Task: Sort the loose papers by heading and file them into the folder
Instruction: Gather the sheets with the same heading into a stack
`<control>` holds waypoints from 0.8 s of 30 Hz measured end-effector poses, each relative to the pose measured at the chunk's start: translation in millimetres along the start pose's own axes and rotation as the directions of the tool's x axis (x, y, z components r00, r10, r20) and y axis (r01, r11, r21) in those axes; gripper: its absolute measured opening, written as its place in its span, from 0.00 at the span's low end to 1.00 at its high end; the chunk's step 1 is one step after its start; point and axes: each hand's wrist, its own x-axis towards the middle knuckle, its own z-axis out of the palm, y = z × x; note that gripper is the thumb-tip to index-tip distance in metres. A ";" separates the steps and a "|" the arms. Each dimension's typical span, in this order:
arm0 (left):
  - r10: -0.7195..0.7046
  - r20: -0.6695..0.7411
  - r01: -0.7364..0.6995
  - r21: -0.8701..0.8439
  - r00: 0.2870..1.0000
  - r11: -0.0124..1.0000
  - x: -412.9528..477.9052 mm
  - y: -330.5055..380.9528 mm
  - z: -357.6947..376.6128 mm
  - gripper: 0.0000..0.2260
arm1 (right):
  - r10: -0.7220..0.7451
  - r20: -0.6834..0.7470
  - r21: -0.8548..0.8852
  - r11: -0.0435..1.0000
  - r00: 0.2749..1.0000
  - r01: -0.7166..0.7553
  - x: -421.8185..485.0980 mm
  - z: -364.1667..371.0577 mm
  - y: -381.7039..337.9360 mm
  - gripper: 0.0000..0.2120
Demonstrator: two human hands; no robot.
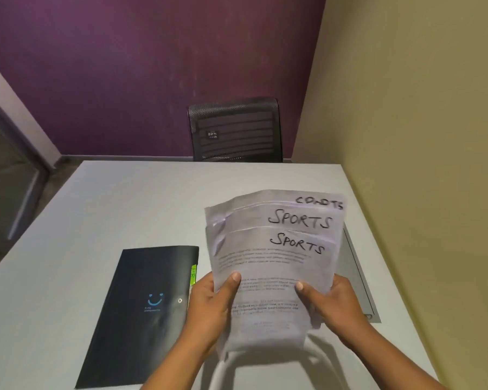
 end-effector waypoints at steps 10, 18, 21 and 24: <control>0.169 0.105 -0.191 0.261 0.980 0.946 14.4 -18.4 -1.9 0.11 | -0.046 -0.061 -0.052 0.998 0.997 0.043 0.0 -7.6 19.7 0.15; 0.125 0.140 -0.170 0.377 0.982 0.911 26.7 -46.4 -3.8 0.07 | 0.000 -0.104 -0.107 0.994 0.995 -0.011 5.3 -14.3 32.7 0.13; 0.153 0.160 -0.208 0.432 0.975 0.878 29.0 -47.1 -4.9 0.06 | -0.009 -0.120 -0.124 0.992 0.993 -0.006 8.5 -16.6 33.9 0.10; 0.135 0.153 -0.187 0.410 0.979 0.893 31.5 -48.5 -5.6 0.08 | -0.003 -0.133 -0.153 0.988 0.991 -0.018 12.2 -17.1 41.6 0.06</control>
